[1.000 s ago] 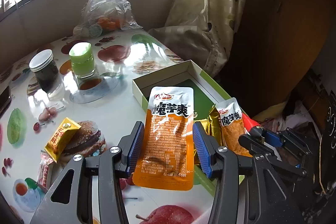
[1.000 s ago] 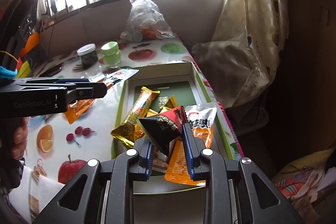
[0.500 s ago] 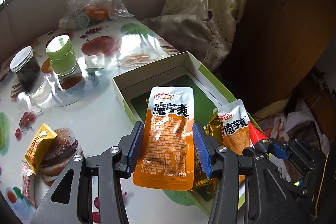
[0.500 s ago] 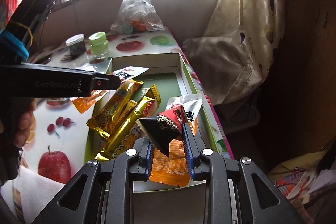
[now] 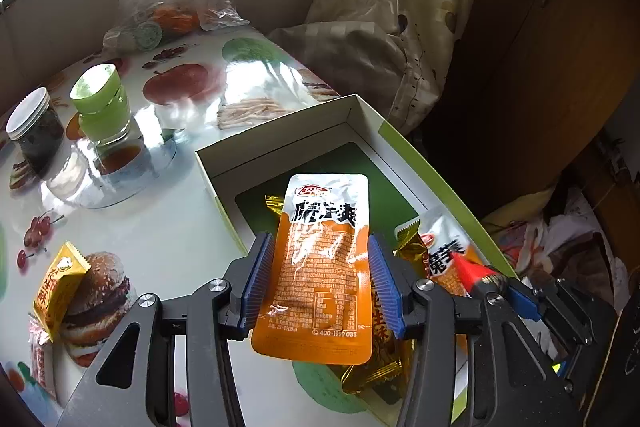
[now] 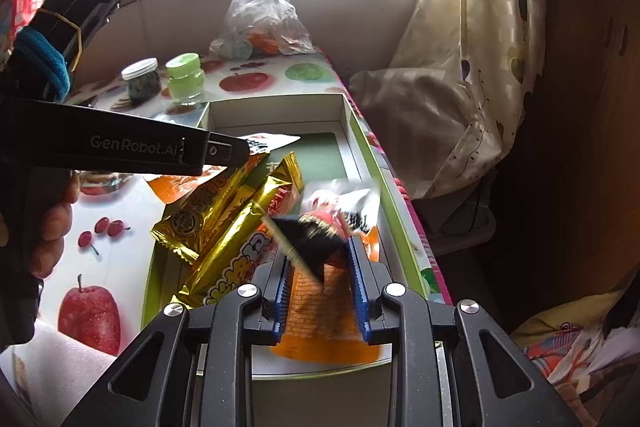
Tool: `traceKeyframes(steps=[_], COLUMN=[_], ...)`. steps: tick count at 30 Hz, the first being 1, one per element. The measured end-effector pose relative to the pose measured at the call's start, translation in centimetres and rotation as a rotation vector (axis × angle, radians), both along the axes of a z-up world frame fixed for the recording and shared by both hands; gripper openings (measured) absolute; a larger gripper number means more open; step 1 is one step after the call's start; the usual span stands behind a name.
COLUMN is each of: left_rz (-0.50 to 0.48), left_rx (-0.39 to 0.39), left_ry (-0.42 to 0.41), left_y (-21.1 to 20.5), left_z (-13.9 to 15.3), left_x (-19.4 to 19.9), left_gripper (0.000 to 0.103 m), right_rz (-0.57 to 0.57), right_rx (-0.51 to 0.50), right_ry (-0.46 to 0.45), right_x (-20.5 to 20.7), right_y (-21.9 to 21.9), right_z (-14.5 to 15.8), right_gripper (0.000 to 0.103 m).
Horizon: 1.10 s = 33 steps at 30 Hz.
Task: Organize snacks
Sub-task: 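Carry the orange packet and candy over the box with both grippers, then open both grippers to drop the orange packet and candy into the box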
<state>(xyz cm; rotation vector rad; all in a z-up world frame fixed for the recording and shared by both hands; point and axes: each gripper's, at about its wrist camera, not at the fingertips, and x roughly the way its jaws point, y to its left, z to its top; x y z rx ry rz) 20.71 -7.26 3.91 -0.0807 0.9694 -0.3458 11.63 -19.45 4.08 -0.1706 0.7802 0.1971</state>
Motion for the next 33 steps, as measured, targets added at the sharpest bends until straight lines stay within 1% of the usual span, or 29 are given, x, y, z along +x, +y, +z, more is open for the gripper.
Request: traceKeyframes(steps=[13,17,22,26,28,33], left_rz=[0.001,-0.008,-0.019,-0.025,-0.028,-0.028], left_rx=[0.013,0.008,0.016,0.011,0.017,0.016], left_ry=[0.007,0.021,0.025,0.031,0.030,0.031], left_y=[-0.8,-0.9,-1.2,-1.3,-1.4,-1.3], left_z=[-0.3,-0.7,-0.7,-0.7,-0.7,-0.7], left_x=[0.7,0.8,0.8,0.8,0.6,0.3], left_gripper=[0.052,0.053,0.054,0.054,0.054,0.054], right_rz=[-0.014,-0.024,-0.026,-0.031,-0.031,-0.038], right_rx=[0.035,0.051,0.078,0.073,0.071,0.062], right_ry=[0.020,0.030,0.036,0.034,0.031,0.025], right_x=[0.8,1.0,1.0,0.9,0.8,0.6], right_y=[-0.6,-0.8,-1.1,-0.9,-0.8,-0.7], right_z=[-0.5,-0.6,-0.6,-0.6,-0.5,-0.3], right_gripper=[0.025,0.031,0.041,0.044,0.047,0.049])
